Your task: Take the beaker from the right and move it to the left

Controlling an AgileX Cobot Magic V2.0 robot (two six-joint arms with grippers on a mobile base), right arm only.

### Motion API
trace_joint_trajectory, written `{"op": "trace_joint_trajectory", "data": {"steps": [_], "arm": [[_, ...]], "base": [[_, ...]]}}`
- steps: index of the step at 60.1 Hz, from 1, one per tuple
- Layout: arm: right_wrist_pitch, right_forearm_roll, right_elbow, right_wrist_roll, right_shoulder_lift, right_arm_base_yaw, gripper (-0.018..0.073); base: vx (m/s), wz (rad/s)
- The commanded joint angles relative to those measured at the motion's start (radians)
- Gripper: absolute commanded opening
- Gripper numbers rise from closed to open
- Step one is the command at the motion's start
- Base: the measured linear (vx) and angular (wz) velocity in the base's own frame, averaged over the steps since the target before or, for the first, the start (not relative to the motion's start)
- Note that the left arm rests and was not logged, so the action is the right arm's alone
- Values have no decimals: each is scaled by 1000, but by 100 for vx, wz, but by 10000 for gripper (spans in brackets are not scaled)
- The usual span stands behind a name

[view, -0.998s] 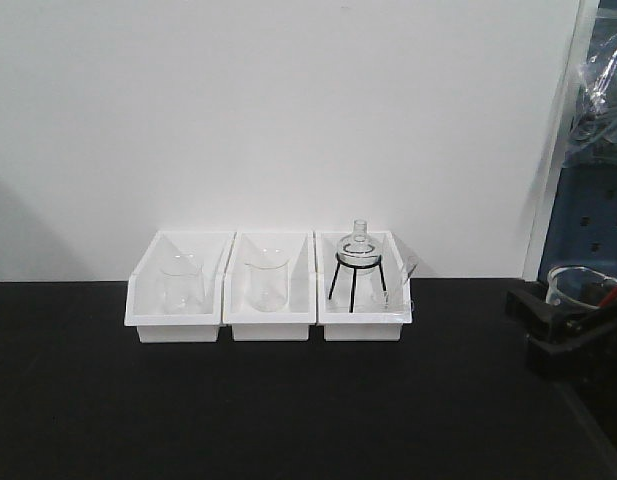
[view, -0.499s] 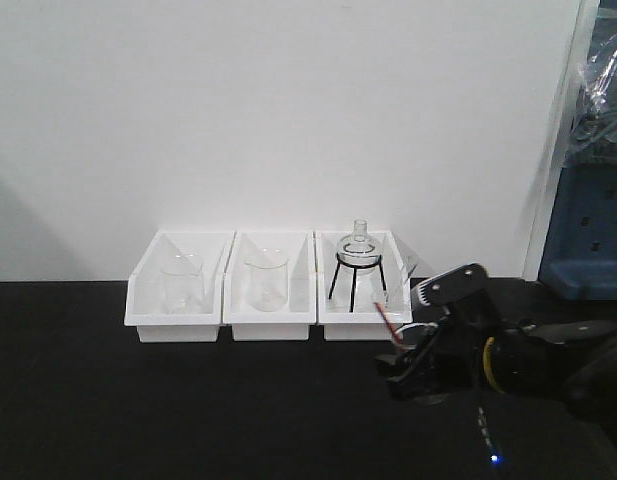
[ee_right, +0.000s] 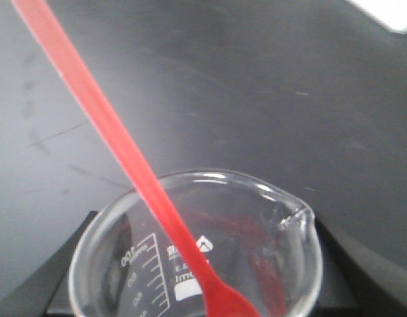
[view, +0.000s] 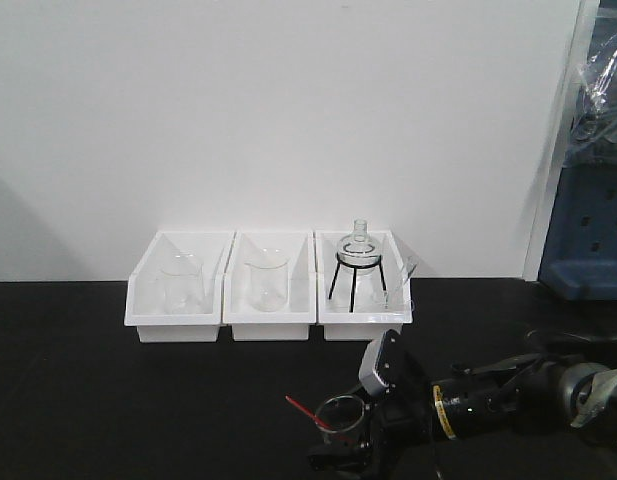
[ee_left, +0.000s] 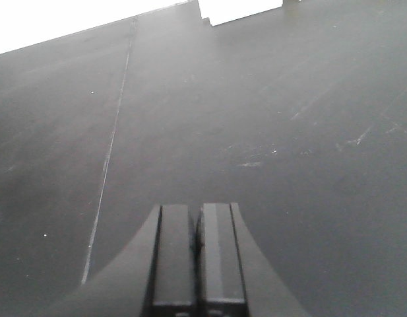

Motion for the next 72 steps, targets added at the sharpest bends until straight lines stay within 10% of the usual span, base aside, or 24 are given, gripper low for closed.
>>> {"op": "trace_joint_trajectory", "data": {"steps": [1, 50, 72], "arm": [[-93, 129, -33, -69, -30, -7, 0], [-159, 240, -33, -140, 121, -7, 8], [-142, 221, -33, -139, 121, -7, 264]], "base": [[0, 0], [0, 0], [0, 0]]}}
